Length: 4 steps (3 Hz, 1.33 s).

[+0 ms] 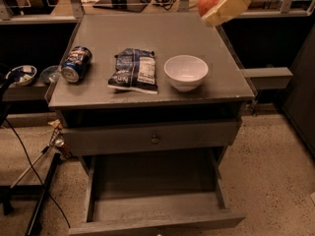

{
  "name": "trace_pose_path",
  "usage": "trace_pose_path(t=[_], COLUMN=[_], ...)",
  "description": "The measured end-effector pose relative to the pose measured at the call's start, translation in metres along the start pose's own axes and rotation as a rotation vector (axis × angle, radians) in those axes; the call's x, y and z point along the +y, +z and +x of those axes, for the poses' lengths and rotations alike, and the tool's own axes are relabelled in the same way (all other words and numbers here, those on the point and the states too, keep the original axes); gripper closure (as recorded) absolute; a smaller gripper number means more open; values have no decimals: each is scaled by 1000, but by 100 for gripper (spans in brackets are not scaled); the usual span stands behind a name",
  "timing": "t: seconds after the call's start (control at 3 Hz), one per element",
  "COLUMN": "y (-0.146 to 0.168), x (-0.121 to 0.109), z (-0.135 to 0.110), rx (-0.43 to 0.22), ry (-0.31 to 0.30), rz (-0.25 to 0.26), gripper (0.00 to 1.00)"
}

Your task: Place apple into middle drawer

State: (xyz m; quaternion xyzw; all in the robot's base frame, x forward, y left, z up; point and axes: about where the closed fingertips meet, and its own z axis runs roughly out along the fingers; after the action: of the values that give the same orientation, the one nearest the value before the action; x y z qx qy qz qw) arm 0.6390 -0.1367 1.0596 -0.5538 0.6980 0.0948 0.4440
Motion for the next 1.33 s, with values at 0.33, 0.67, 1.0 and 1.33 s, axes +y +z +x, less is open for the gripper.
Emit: trace_pose_path(t=[0.33, 0.67, 1.0, 1.33], y=[1, 5, 13, 16], x=[53, 54, 60, 83], z=[10, 12, 13, 11], rx=[23, 27, 28, 22], ry=[32, 34, 48, 75], rz=[-89, -96, -70, -50], gripper=[100, 100, 100, 100])
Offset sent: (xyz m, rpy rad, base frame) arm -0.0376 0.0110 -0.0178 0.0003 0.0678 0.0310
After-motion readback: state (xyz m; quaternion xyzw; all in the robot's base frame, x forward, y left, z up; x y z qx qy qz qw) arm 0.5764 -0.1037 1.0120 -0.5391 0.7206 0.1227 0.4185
